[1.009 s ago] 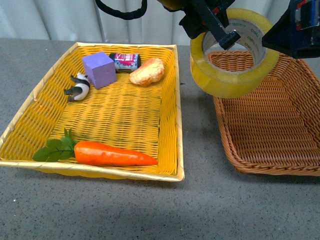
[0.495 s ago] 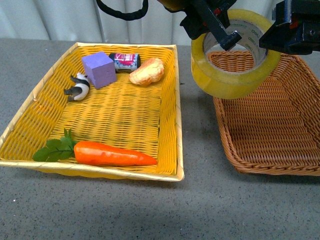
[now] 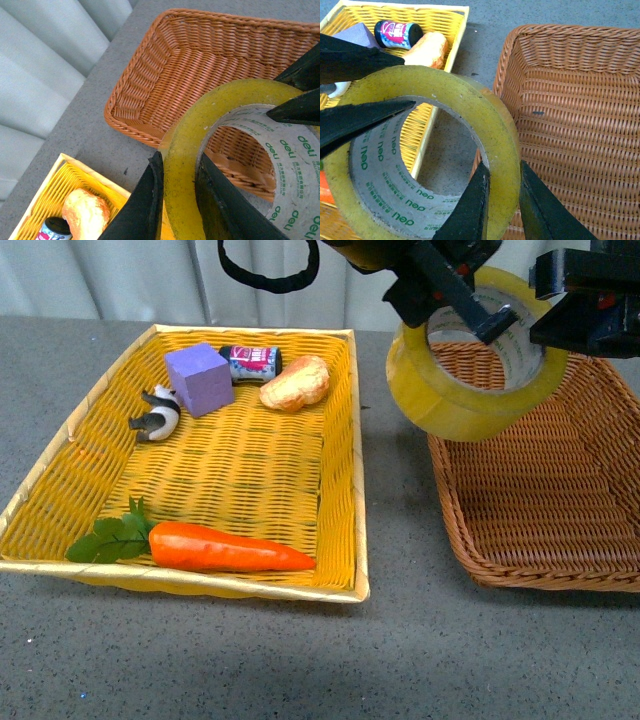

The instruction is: Move tape to another basket

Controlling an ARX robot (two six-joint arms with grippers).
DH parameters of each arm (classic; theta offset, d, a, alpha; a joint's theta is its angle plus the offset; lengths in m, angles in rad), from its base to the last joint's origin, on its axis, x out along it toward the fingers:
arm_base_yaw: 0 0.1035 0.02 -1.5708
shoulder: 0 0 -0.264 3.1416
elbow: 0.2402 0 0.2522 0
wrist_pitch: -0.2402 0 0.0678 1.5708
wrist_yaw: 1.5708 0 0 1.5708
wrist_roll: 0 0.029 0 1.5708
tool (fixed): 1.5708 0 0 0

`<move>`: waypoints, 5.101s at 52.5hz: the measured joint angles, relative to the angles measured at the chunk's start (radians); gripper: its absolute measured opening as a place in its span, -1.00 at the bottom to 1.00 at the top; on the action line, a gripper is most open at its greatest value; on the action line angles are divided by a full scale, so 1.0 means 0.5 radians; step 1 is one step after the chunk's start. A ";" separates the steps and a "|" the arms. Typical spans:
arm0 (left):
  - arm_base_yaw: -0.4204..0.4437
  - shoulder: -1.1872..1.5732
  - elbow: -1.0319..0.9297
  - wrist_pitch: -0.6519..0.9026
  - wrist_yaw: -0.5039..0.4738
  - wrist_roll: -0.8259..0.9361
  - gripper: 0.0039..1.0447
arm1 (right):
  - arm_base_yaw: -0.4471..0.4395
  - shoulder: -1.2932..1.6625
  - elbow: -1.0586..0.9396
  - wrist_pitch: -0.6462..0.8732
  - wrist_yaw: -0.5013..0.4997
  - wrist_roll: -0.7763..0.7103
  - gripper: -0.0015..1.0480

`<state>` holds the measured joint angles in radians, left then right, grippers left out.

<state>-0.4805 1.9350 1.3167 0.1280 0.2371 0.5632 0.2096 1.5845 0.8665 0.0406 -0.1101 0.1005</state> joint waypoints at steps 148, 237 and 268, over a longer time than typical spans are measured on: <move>0.958 -1.727 -2.329 1.562 -0.474 -1.142 -0.93 | -0.420 -0.726 -1.463 2.057 0.224 -0.201 -0.98; 0.958 -3.855 -2.596 -0.247 -0.474 -1.141 -0.93 | -0.420 -3.106 -1.721 -0.065 0.219 -0.201 -0.98; 0.958 -3.861 -2.596 -0.254 -0.474 -1.141 0.59 | -0.420 -3.162 -1.721 -0.078 0.218 -0.202 0.47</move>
<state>-0.0013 0.0048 0.0189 0.0010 0.0002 -0.0074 -0.0002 0.0036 0.0059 0.0017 -0.0010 -0.0006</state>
